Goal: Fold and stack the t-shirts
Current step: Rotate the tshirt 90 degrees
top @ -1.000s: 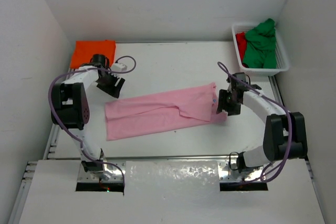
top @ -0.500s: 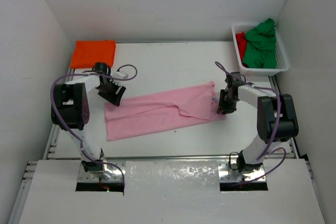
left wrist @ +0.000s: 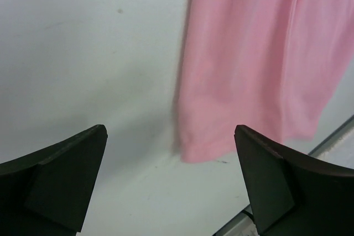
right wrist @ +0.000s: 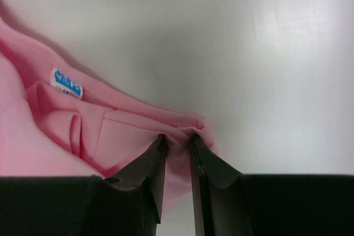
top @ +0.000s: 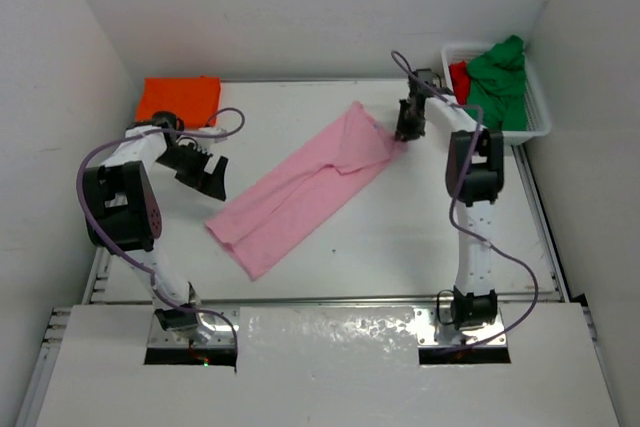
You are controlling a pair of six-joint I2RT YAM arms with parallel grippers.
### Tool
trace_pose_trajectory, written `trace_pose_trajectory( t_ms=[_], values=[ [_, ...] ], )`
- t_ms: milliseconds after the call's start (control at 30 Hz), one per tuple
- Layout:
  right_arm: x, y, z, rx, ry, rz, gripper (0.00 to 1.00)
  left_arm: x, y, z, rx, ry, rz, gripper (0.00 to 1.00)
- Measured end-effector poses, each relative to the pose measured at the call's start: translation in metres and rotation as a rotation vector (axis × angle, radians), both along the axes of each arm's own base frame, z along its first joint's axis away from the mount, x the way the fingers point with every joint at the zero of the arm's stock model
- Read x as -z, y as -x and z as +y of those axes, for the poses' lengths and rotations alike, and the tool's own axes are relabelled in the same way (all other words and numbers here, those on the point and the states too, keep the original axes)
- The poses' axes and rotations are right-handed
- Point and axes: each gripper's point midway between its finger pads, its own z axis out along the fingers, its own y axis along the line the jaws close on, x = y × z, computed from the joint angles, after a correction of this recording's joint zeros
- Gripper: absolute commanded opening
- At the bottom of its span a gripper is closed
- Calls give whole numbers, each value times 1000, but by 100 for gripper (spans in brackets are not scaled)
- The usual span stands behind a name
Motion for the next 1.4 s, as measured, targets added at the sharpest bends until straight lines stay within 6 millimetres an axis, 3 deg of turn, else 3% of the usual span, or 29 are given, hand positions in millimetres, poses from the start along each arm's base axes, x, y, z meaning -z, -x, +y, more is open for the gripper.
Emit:
trace_pose_trajectory(
  t_ms=[100, 167, 333, 367, 433, 633, 700, 800, 867, 933, 1000, 1100, 1167, 1233, 1300, 1400],
  values=[
    [-1, -77, 8, 15, -11, -140, 24, 3, 11, -4, 1, 19, 37, 100],
    [-2, -115, 14, 38, -38, -252, 36, 8, 18, -4, -11, 12, 60, 100],
    [-11, -157, 26, 90, -112, -418, 70, 21, 27, 1, -57, -27, 101, 100],
    [-16, -168, 28, 101, -130, -461, 85, 22, 26, 2, -63, -34, 98, 99],
    [-21, -180, 32, 112, -152, -523, 99, 23, 22, 5, -73, -50, 86, 100],
    [-34, -184, 29, 104, -126, -564, 99, 24, 14, 7, -87, -66, 62, 100],
    [-53, -184, 30, 85, -118, -588, 99, 25, 11, 8, -94, -74, 51, 100],
    [-108, -178, 33, 40, -103, -645, 99, 25, 9, 10, -107, -89, 34, 100],
    [-158, -165, 40, 4, -111, -689, 99, 21, 8, 13, -118, -109, 11, 100],
    [-210, -140, 52, -29, -127, -733, 99, 14, 5, 17, -140, -134, -28, 100],
    [-253, -97, 67, -64, -146, -761, 99, 3, 0, 22, -165, -162, -80, 100],
    [-273, -11, 90, -112, -165, -743, 99, -16, -5, 30, -205, -205, -159, 100],
    [-261, 45, 105, -154, -185, -695, 99, -32, -8, 36, -233, -238, -215, 100],
    [-235, 86, 113, -182, -208, -635, 99, -51, -11, 43, -267, -278, -267, 100],
    [-192, 120, 109, -174, -228, -535, 99, -72, -15, 52, -308, -320, -311, 100],
    [-113, 171, 107, -108, -312, -331, 99, -103, -24, 62, -379, -354, -379, 100]
  ],
)
